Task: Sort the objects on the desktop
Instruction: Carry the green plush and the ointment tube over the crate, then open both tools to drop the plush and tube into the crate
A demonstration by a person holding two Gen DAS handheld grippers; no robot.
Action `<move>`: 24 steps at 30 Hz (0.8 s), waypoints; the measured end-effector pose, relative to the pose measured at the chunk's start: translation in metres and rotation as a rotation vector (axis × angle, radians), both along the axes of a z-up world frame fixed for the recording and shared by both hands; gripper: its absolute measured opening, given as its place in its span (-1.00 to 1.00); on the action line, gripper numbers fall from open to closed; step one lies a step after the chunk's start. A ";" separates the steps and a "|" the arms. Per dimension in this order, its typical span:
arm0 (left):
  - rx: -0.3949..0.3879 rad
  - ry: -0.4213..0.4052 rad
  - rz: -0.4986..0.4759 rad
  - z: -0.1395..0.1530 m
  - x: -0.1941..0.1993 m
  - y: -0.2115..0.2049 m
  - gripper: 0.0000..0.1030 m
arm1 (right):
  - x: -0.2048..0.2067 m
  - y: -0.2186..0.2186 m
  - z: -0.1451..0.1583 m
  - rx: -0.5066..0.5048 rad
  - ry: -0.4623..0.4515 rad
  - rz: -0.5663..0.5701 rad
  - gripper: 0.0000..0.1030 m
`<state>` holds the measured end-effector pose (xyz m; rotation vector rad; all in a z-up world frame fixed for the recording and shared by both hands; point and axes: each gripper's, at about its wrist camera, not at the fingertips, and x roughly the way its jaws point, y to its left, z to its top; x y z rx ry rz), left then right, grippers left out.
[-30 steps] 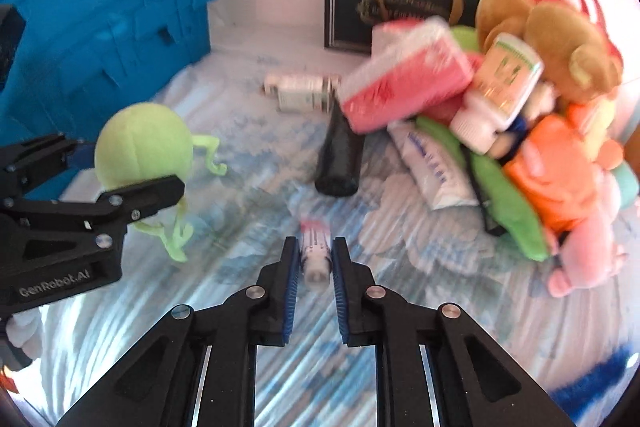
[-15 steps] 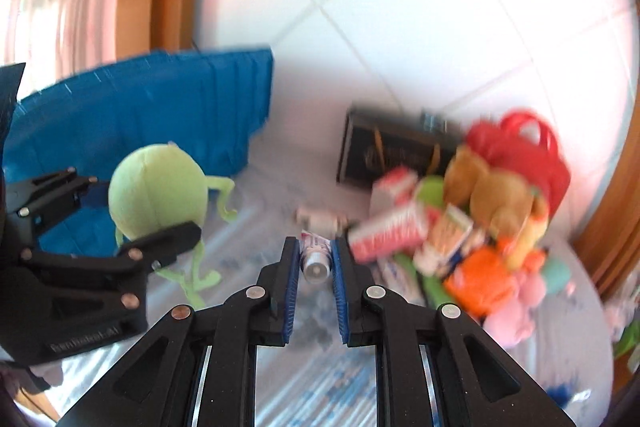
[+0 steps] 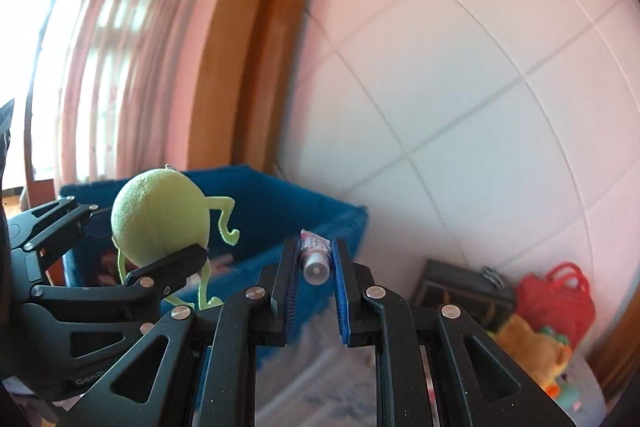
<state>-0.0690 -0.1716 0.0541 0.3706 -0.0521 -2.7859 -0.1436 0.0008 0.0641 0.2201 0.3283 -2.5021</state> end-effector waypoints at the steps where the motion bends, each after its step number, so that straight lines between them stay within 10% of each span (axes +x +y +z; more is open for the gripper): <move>1: 0.009 -0.016 0.029 0.000 0.001 -0.016 0.14 | 0.001 -0.012 0.003 -0.002 -0.003 0.018 -0.68; 11: 0.107 -0.160 0.195 -0.015 0.000 -0.132 0.16 | 0.009 -0.147 -0.005 0.084 -0.047 0.118 -0.68; 24: 0.135 -0.195 0.172 -0.032 0.003 -0.164 0.32 | -0.012 -0.177 -0.031 0.128 -0.128 0.059 -0.68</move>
